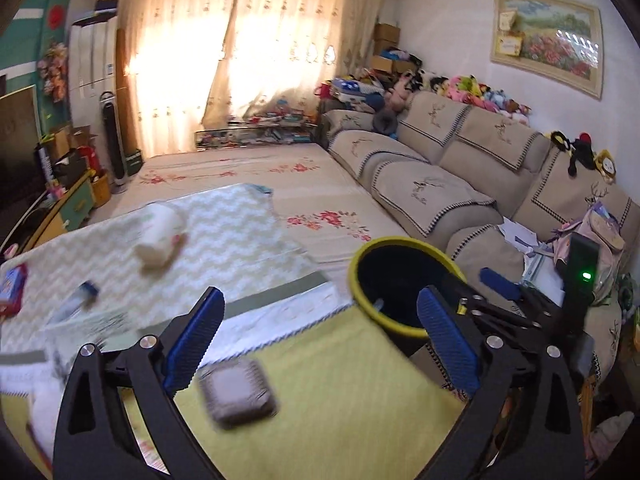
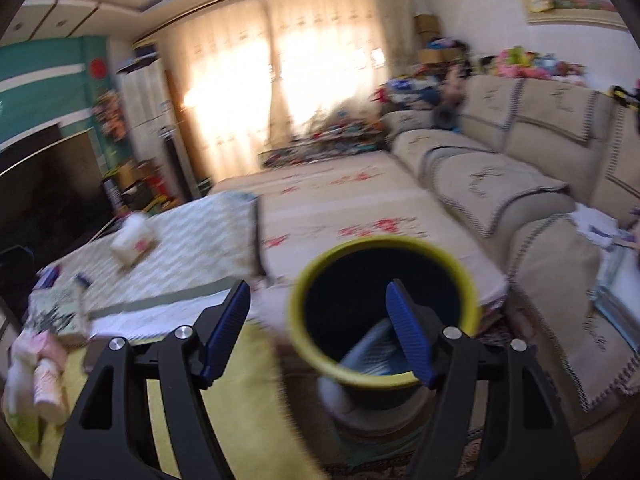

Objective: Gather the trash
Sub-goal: 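Grasp the brown square plastic container with the right gripper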

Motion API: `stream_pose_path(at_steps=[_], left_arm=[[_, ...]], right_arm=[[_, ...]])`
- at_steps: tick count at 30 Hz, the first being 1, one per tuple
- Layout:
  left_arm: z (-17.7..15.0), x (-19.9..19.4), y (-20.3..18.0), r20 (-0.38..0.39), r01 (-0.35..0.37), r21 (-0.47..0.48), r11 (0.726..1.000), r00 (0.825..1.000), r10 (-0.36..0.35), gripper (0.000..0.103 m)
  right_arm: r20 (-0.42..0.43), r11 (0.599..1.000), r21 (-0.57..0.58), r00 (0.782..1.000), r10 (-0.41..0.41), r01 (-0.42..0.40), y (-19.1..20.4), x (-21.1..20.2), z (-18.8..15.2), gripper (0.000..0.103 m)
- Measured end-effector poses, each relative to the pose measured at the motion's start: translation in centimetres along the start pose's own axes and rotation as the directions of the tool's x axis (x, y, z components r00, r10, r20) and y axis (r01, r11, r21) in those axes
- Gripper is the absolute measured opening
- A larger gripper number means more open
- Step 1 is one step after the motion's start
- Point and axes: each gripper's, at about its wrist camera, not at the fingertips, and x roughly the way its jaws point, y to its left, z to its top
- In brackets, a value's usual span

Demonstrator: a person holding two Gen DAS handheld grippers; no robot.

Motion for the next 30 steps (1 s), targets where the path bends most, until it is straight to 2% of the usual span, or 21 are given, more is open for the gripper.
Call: stream_pose_path(at_steps=[3,7,11,16,20,30], left_arm=[[-2.5,-4.0,3.6,0.012,-0.068,-0.028,0.997,0.998,0.068,0.097],[-6.0,-9.1,8.6,0.024,-0.173,-0.096,0.98,0.984,0.176,0.097],[-9.0,-12.7,12.2,0.021,-0.267,-0.146,0.953,0.962,0.273,0.097],[-12.1,-16.3,14.7,0.015,-0.294,-0.177,0.939,0.954,0.301,0.097],[-13.9,-18.7,15.8,0.012,-0.321,-0.204,0.925,0.944,0.33,0.098],[-14.0,-18.6,15.2,0.006,-0.332,-0.225,0.916,0.94,0.342,0.098]], right_arm=[[-0.047,0.993,-0.066,0.994,0.1,-0.103,4.0,0.7,-0.8,0.067],[-0.126,0.959,-0.125,0.963,0.239,-0.255,8.9,1.1,-2.0,0.067],[-0.184,0.934,-0.174,0.942,0.282,-0.314,12.7,1.3,-3.1,0.067],[-0.234,0.919,-0.21,0.93,0.283,-0.332,15.5,1.4,-4.4,0.067],[-0.254,0.925,-0.236,0.937,0.238,-0.298,17.5,2.5,-5.2,0.071],[-0.353,0.924,-0.255,0.917,0.187,-0.286,20.0,5.9,-6.7,0.071]])
